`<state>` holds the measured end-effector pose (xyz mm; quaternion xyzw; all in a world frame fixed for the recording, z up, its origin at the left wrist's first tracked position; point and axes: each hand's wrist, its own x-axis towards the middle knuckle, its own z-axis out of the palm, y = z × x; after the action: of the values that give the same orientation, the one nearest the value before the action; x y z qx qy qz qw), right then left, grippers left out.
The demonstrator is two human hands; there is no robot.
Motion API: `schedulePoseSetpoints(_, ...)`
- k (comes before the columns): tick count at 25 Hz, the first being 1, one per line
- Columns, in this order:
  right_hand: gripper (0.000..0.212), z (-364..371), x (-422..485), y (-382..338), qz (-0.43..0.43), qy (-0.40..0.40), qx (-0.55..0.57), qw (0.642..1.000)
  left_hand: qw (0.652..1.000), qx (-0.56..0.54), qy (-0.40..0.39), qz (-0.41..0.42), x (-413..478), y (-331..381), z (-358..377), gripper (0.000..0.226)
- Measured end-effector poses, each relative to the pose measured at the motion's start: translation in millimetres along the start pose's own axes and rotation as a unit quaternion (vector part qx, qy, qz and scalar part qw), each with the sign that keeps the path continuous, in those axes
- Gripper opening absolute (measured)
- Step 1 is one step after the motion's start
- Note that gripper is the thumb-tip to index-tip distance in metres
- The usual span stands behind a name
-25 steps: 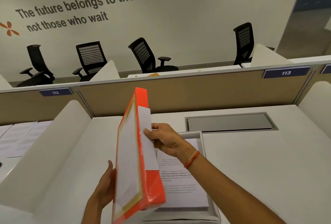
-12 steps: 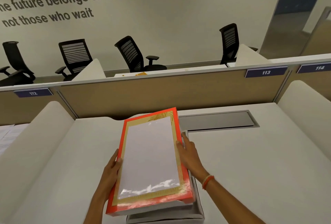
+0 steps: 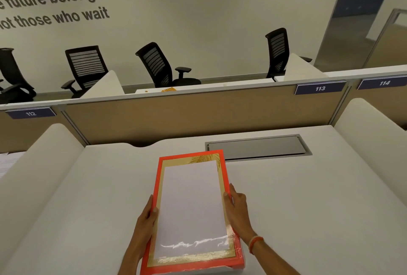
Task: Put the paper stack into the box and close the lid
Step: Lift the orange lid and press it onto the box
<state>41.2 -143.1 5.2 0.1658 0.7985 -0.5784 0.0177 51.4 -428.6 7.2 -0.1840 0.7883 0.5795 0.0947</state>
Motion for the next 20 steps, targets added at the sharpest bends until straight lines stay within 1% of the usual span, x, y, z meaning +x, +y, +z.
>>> schedulePoseSetpoints(3, 0.045, 0.1, -2.0, 6.1, 0.008, 0.003, 0.007, 1.0, 1.0, -0.007, -0.002, 0.002, 1.3, -0.9, 3.9, 0.053)
schedulePoseSetpoints(7, 0.05, -0.6, -1.1, 10.4, 0.009, 0.0, 0.005, 1.0, 1.0, 0.001, -0.004, 0.006, 7.5, 2.7, 4.6, 0.052)
schedulePoseSetpoints(11, 0.046, 2.0, 0.3, 12.2, 0.022, 0.002, 0.009, 1.0, 1.0, 0.018, -0.003, 0.019, 13.2, 4.3, 4.5, 0.051)
schedulePoseSetpoints(16, 0.043, 3.3, 3.2, 13.5, 0.01, -0.008, -0.018, 1.0, 0.999, 0.033, 0.005, 0.03, 15.6, 5.9, 7.8, 0.051)
schedulePoseSetpoints(20, 0.047, 3.8, 5.1, 18.0, 0.016, -0.025, -0.041, 0.999, 0.998, 0.043, 0.012, 0.035, 11.7, 3.1, 9.3, 0.052)
